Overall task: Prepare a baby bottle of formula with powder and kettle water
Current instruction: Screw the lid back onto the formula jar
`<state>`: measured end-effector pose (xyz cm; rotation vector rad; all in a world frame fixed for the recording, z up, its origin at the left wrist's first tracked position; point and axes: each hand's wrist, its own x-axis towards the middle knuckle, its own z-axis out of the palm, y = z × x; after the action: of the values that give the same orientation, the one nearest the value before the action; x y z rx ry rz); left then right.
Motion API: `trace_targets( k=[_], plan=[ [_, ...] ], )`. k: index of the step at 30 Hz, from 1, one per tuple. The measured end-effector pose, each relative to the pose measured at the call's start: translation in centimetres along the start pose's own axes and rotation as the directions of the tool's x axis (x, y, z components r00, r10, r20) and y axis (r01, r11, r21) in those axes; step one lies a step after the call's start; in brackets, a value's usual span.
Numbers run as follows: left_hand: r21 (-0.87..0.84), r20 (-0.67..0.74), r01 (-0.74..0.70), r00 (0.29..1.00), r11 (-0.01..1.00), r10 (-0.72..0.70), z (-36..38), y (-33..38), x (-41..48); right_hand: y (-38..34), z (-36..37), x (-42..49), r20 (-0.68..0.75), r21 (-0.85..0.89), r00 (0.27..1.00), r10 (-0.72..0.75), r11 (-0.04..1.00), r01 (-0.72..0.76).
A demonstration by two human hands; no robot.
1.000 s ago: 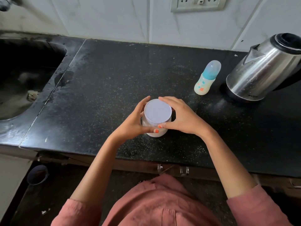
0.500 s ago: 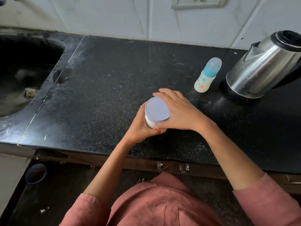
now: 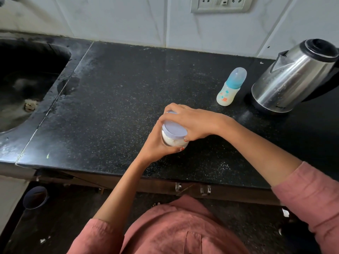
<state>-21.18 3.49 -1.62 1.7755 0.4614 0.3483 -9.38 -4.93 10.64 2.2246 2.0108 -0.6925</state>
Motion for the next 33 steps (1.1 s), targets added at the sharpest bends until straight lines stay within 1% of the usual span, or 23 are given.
trace_targets(
  k=[3, 7, 9, 12, 14, 16, 17, 18, 19, 20, 21, 22, 23, 24, 25, 26, 27, 29, 31, 33],
  plan=[
    [0.015, -0.006, 0.004, 1.000, 1.000, -0.004, 0.0, -0.2, 0.0, 0.1, 0.1, 0.0, 0.013, 0.015, 1.000, -0.014, 1.000, 0.014],
    [0.006, -0.011, 0.017, 1.000, 1.000, -0.017, 0.1, -0.2, -0.1, 0.0, 0.3, 0.7, -0.004, -0.055, 1.000, -0.002, 0.998, 0.001],
    [-0.012, -0.013, 0.029, 0.999, 1.000, -0.029, 0.1, -0.1, -0.1, 0.0, 0.3, 0.8, -0.030, -0.075, 0.999, 0.031, 0.997, -0.033],
    [-0.045, -0.009, 0.037, 0.999, 0.998, -0.037, 0.1, 0.0, -0.2, -0.7, 0.6, 0.8, -0.102, -0.089, 0.985, 0.140, 0.985, -0.149],
    [-0.056, -0.004, 0.026, 1.000, 0.998, -0.026, 0.1, 0.1, -0.3, -1.7, 1.3, 0.9, -0.188, -0.115, 0.951, 0.246, 0.956, -0.270],
    [-0.057, -0.003, 0.012, 1.000, 0.998, -0.012, 0.2, 0.1, -0.3, -2.7, 2.1, 1.2, -0.281, -0.140, 0.908, 0.311, 0.922, -0.360],
    [-0.063, -0.003, 0.014, 1.000, 0.998, -0.015, 0.2, 0.2, -0.4, -2.9, 2.2, 1.2, -0.283, -0.125, 0.898, 0.337, 0.915, -0.383],
    [-0.064, -0.002, 0.020, 1.000, 0.998, -0.020, 0.2, 0.1, -0.4, -2.8, 1.8, 1.2, -0.245, -0.076, 0.898, 0.366, 0.916, -0.394],
    [-0.062, 0.001, 0.023, 1.000, 0.998, -0.023, 0.2, 0.0, -0.3, -2.4, 1.2, 1.0, -0.163, 0.008, 0.907, 0.389, 0.919, -0.393],
    [-0.054, 0.004, 0.025, 1.000, 0.998, -0.025, 0.2, 0.0, -0.3, -1.8, 0.5, 0.8, -0.067, 0.069, 0.924, 0.375, 0.926, -0.371],
    [-0.053, 0.004, 0.023, 1.000, 0.998, -0.023, 0.2, 0.0, -0.3, -1.2, -0.3, 0.6, 0.015, 0.048, 0.950, 0.312, 0.949, -0.313],
    [-0.053, -0.001, 0.018, 1.000, 0.998, -0.018, 0.2, 0.0, -0.3, -0.7, -1.1, 0.4, 0.083, -0.021, 0.969, 0.233, 0.973, -0.232],
    [-0.048, -0.006, 0.015, 1.000, 0.999, -0.015, 0.2, 0.0, -0.3, -0.3, -1.6, 0.2, 0.142, -0.071, 0.977, 0.159, 0.986, -0.150],
    [-0.041, -0.010, 0.006, 1.000, 0.999, -0.007, 0.1, 0.0, -0.3, -0.1, -1.8, 0.0, 0.190, -0.083, 0.977, 0.101, 0.993, -0.086],
    [-0.027, -0.015, 0.002, 1.000, 1.000, -0.003, 0.1, 0.0, -0.3, 0.0, -1.9, 0.0, 0.221, -0.070, 0.973, 0.061, 0.996, -0.046],
    [-0.019, -0.013, 0.003, 1.000, 1.000, -0.003, 0.1, 0.0, -0.3, 0.0, -1.9, 0.0, 0.220, -0.053, 0.975, 0.034, 0.998, -0.023],
    [-0.019, -0.013, 0.009, 1.000, 1.000, -0.009, 0.1, 0.0, -0.3, 0.0, -1.8, 0.1, 0.190, -0.043, 0.982, 0.027, 0.999, -0.019],
    [-0.017, -0.014, 0.015, 1.000, 1.000, -0.016, 0.1, 0.0, -0.2, -0.1, -1.3, 0.2, 0.097, -0.050, 0.993, 0.073, 0.996, -0.069],
    [-0.038, -0.012, 0.034, 0.999, 0.999, -0.034, 0.1, 0.0, -0.2, -0.4, -0.7, 0.3, -0.019, -0.071, 0.987, 0.162, 0.984, -0.163],
    [-0.055, -0.003, 0.028, 1.000, 0.998, -0.029, 0.1, 0.0, -0.3, -1.0, 0.1, 0.3, -0.145, -0.056, 0.952, 0.269, 0.959, -0.279]
  ],
)
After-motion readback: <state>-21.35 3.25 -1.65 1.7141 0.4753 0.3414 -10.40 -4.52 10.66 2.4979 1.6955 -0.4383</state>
